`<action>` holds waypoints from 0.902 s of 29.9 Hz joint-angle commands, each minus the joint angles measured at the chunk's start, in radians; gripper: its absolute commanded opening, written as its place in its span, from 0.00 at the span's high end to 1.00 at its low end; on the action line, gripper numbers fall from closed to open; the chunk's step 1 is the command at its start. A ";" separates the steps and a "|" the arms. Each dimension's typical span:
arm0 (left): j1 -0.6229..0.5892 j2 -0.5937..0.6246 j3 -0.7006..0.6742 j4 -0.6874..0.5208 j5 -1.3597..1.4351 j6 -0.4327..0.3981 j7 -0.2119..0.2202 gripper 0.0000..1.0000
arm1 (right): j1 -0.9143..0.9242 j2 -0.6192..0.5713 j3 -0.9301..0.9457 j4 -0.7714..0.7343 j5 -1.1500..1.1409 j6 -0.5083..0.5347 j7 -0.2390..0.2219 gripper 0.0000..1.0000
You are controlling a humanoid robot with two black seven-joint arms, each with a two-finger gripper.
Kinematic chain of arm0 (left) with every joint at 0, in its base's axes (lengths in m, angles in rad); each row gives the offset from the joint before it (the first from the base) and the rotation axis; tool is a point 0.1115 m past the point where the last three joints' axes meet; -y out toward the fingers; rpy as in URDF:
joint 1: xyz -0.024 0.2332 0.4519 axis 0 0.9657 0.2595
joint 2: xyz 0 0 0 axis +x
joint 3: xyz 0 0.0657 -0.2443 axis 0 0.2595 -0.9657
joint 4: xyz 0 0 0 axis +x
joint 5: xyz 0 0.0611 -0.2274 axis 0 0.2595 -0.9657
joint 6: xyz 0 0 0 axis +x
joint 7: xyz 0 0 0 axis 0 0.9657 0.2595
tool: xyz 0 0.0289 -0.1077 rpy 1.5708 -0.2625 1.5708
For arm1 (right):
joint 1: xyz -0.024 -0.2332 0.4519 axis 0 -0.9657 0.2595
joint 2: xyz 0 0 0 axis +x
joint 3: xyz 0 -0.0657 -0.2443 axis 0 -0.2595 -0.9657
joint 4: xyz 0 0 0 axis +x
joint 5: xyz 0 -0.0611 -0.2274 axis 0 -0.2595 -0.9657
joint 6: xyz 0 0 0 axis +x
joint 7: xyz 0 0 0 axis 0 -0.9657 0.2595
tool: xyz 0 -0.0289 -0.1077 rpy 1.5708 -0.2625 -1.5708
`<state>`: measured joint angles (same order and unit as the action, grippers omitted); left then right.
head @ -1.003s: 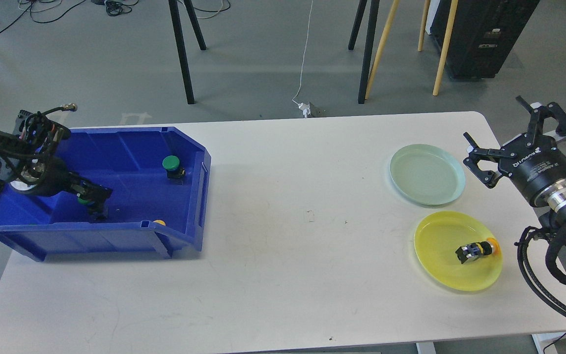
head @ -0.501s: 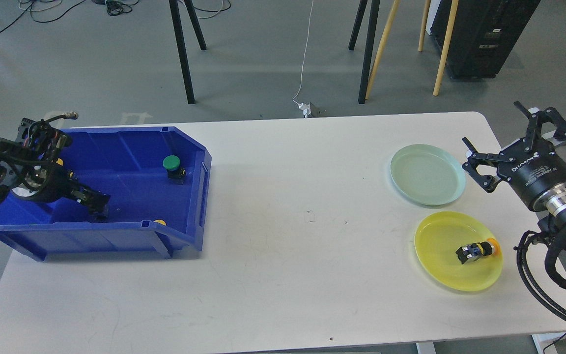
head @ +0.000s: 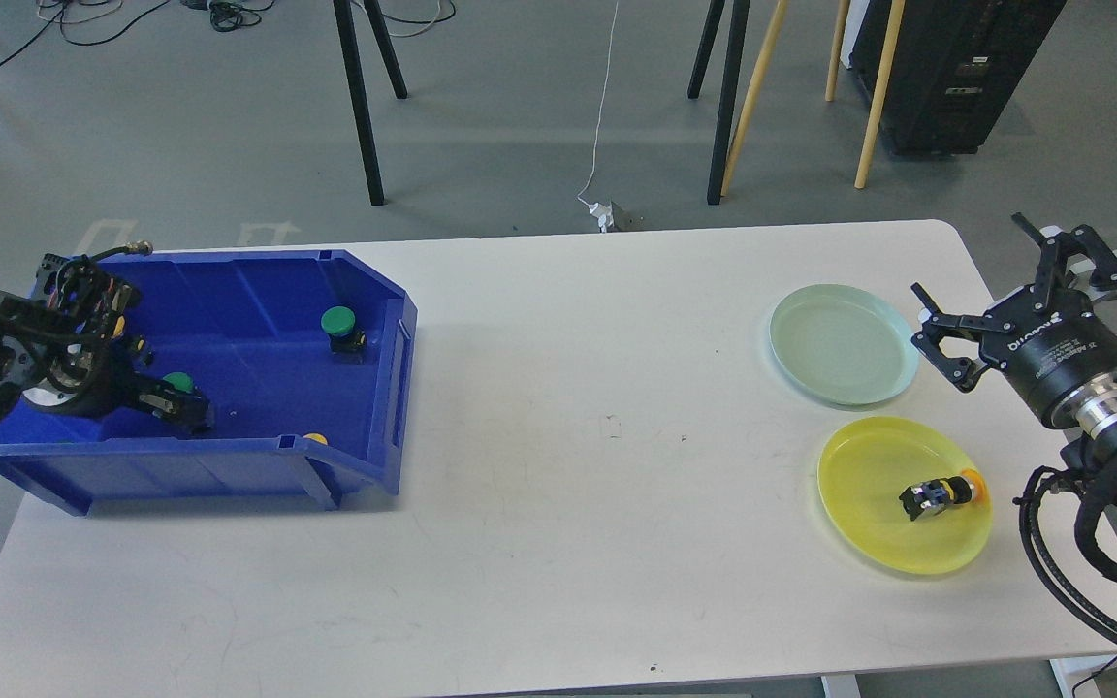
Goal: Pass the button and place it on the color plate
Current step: 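Lower the left gripper into the bin and grasp a green button, then lift the green button and extend the left gripper toward the right gripper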
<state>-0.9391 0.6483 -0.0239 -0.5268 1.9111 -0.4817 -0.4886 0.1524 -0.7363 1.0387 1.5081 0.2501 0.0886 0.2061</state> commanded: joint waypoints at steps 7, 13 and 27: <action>0.000 -0.016 -0.001 0.010 0.000 0.040 0.000 0.62 | -0.017 0.000 0.004 0.001 0.000 0.003 0.001 0.00; -0.003 -0.010 -0.001 0.010 0.000 0.058 0.000 0.93 | -0.019 -0.002 0.006 0.001 0.000 0.003 0.001 0.00; -0.153 0.313 -0.106 -0.594 -0.418 -0.007 0.000 0.93 | -0.016 -0.035 0.003 0.012 -0.090 -0.039 0.010 0.00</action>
<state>-1.0815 0.9071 -0.0776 -0.9792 1.6467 -0.4854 -0.4885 0.1333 -0.7505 1.0460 1.5165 0.2317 0.0848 0.2107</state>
